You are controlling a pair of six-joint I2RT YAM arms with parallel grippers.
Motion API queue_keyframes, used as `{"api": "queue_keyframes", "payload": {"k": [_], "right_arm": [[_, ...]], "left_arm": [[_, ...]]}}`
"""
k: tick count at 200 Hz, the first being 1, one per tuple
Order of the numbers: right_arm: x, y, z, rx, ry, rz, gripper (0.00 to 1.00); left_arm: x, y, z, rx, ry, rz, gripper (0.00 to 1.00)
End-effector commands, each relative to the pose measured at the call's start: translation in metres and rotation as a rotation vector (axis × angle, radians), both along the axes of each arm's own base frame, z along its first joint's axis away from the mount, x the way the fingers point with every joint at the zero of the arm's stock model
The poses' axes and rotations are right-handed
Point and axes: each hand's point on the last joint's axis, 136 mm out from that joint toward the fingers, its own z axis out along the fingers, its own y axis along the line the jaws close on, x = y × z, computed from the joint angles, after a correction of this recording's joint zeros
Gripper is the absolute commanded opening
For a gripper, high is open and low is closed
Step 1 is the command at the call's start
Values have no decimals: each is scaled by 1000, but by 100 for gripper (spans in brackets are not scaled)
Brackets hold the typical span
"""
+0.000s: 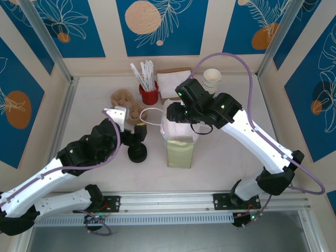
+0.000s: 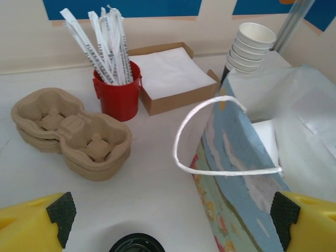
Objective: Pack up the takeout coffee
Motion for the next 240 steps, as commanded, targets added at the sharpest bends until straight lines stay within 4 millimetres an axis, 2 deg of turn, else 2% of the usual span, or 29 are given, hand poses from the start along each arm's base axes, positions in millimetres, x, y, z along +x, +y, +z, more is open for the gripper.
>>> {"api": "queue_keyframes", "payload": {"k": [1, 21, 50, 69, 89, 103, 118, 130, 142, 157, 167, 179, 199, 240], "right_arm": [[7, -5, 25, 26, -77, 14, 41], [16, -26, 43, 22, -155, -20, 44], [27, -75, 70, 36, -279, -122, 55], [34, -112, 74, 39, -328, -190, 57], [47, -157, 68, 19, -387, -283, 64], [60, -192, 47, -29, -416, -377, 71], [74, -226, 15, -64, -422, -470, 78], [84, -252, -16, -70, -394, -555, 85], [94, -273, -55, -26, -326, -606, 91], [103, -299, -101, 79, -208, -727, 92], [110, -312, -126, 86, -160, -766, 94], [119, -322, -150, -8, -153, -756, 96], [134, -331, -176, -206, -197, -742, 99], [158, -316, -196, -346, -325, -627, 99]], "left_arm": [[9, 19, -1, 35, -30, 109, 97], [18, 31, 1, 69, -69, 188, 100], [30, 60, 4, 125, -122, 326, 100], [41, 72, 0, 161, -164, 356, 100], [55, 87, -12, 195, -186, 380, 100], [65, 105, -25, 222, -192, 428, 100], [76, 126, -42, 256, -210, 498, 100], [83, 137, -57, 275, -237, 520, 100], [90, 149, -79, 280, -224, 542, 100], [97, 167, -108, 241, -162, 585, 100], [101, 176, -125, 225, -126, 604, 100], [105, 185, -142, 221, -104, 626, 100], [111, 199, -165, 249, -70, 656, 100], [125, 215, -202, 289, 4, 671, 100]]}}
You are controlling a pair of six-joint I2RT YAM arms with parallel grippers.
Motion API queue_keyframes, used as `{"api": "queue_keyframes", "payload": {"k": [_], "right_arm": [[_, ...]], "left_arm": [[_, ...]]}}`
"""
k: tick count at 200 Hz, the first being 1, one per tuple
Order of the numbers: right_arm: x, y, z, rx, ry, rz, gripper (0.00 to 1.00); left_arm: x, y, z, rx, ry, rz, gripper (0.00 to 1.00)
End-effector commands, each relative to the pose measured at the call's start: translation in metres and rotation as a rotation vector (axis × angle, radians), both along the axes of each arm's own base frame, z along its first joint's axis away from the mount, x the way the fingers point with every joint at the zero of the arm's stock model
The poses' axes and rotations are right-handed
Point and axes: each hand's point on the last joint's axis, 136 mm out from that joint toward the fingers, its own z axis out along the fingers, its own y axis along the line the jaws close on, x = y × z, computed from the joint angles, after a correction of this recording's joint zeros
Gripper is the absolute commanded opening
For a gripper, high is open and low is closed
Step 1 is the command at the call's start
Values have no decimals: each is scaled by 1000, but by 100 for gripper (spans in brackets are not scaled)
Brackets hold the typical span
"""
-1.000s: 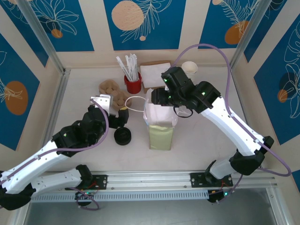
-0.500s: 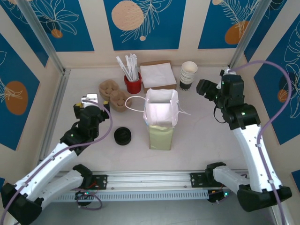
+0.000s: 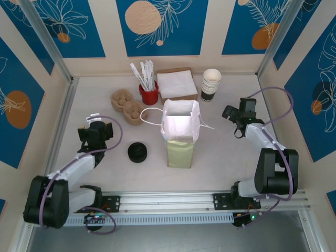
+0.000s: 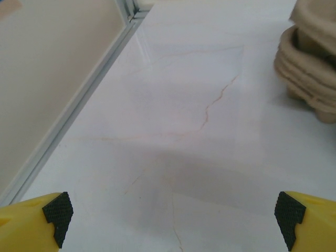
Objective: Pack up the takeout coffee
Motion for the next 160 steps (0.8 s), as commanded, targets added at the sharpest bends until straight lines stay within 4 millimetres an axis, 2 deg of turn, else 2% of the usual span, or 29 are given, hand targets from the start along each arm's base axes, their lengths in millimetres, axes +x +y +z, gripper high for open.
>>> {"api": "queue_keyframes", "payload": {"k": [1, 16, 34, 63, 76, 88, 101, 110, 120, 128, 136, 149, 160], "right_arm": [[26, -4, 18, -155, -145, 38, 99], [29, 1, 15, -125, -161, 61, 99], [30, 17, 12, -73, -202, 142, 99], [23, 29, -14, -95, -243, 192, 99], [21, 47, -14, -140, -293, 270, 99], [21, 62, -12, -186, -324, 331, 99], [17, 60, -11, -178, -344, 331, 99], [16, 59, -11, -149, -363, 334, 99], [8, 63, -26, -112, -368, 380, 99], [13, 65, -14, -143, -445, 376, 99], [10, 69, -19, -138, -385, 400, 99], [12, 69, -14, -114, -422, 413, 99], [11, 68, -18, -108, -406, 416, 99]], "left_arm": [[15, 3, 1, -26, -68, -14, 100], [22, 2, -5, -32, -62, -34, 100], [32, -7, -2, -20, -97, -102, 100], [45, -15, -2, -45, -117, -167, 100], [48, -24, -7, -68, -157, -221, 100], [54, -35, -20, -77, -144, -288, 100], [58, -43, -28, -63, -124, -333, 100], [57, -44, -26, -65, -124, -334, 100], [57, -43, -27, -63, -120, -330, 99], [58, -43, -26, -59, -127, -329, 99], [57, -43, -27, -59, -118, -327, 100], [57, -43, -27, -57, -121, -328, 99], [58, -43, -27, -57, -123, -327, 99]]}}
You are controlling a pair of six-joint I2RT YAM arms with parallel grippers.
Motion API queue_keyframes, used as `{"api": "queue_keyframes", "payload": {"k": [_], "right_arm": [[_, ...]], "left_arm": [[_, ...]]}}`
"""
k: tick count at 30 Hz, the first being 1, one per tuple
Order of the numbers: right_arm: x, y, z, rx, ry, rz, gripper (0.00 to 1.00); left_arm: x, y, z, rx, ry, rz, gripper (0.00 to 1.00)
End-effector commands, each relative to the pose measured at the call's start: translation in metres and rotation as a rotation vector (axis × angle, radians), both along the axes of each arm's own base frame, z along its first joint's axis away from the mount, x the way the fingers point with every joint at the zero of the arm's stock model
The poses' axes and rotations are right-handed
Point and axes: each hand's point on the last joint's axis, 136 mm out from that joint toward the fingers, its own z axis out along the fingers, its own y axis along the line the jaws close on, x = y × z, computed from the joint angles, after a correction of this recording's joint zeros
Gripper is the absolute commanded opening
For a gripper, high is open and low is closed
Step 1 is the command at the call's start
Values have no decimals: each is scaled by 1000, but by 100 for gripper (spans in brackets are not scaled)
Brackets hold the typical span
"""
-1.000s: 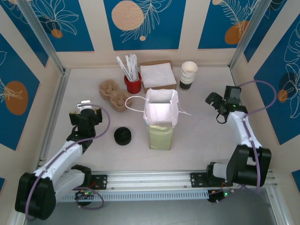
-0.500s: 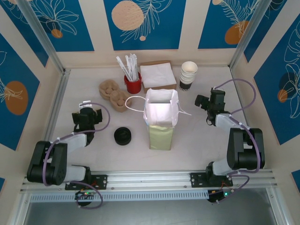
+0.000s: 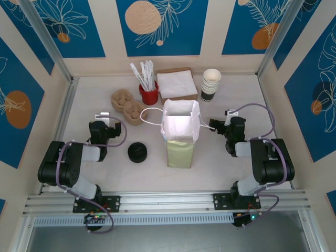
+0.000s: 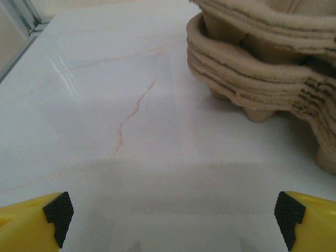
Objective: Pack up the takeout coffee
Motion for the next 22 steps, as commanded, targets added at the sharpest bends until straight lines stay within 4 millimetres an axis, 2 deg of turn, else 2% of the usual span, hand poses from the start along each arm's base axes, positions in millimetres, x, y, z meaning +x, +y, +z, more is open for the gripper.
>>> {"api": "queue_keyframes", "payload": {"k": [1, 7, 22], "right_arm": [[10, 8, 25, 3, -116, 63, 99], [10, 8, 25, 11, -108, 73, 99], [10, 8, 25, 10, -108, 72, 99]], "left_arm": [[6, -5, 15, -3, -61, -31, 100], [7, -11, 14, -8, -47, -71, 100], [7, -11, 14, -18, -45, -78, 100]]}}
